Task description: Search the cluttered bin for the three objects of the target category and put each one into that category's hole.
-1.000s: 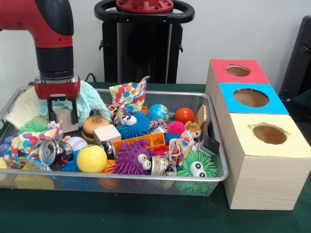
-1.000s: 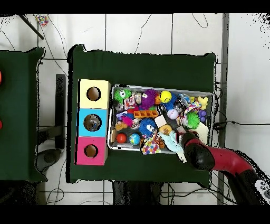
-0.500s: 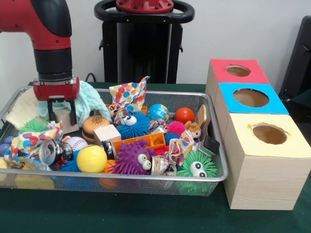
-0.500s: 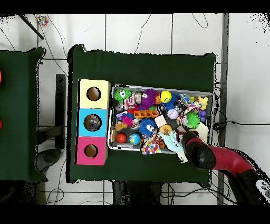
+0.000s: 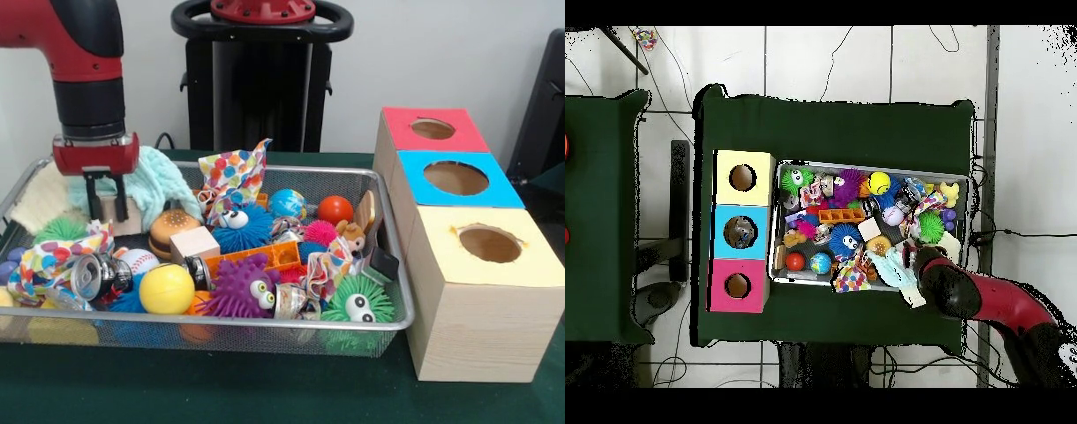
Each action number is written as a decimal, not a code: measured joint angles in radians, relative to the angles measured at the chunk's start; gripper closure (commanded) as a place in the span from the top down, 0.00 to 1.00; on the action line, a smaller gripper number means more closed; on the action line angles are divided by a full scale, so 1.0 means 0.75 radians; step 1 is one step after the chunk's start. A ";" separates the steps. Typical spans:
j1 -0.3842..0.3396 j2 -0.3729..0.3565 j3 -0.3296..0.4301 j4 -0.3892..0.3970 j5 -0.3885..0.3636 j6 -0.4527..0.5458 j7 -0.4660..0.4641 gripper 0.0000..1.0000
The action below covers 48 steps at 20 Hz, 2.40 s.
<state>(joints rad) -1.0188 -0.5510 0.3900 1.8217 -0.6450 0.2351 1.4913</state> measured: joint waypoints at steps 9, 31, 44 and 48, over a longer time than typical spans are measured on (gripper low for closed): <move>0.017 -0.174 0.021 0.002 0.164 0.206 0.000 0.00; 0.376 -0.195 -0.062 -0.163 0.286 0.247 0.000 0.00; 0.340 -0.097 -0.099 -0.163 0.284 0.174 0.000 1.00; 0.307 -0.072 -0.099 -0.163 0.283 0.174 0.000 1.00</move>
<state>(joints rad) -0.7882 -0.6052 0.3157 1.6996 -0.4328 0.3657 1.4913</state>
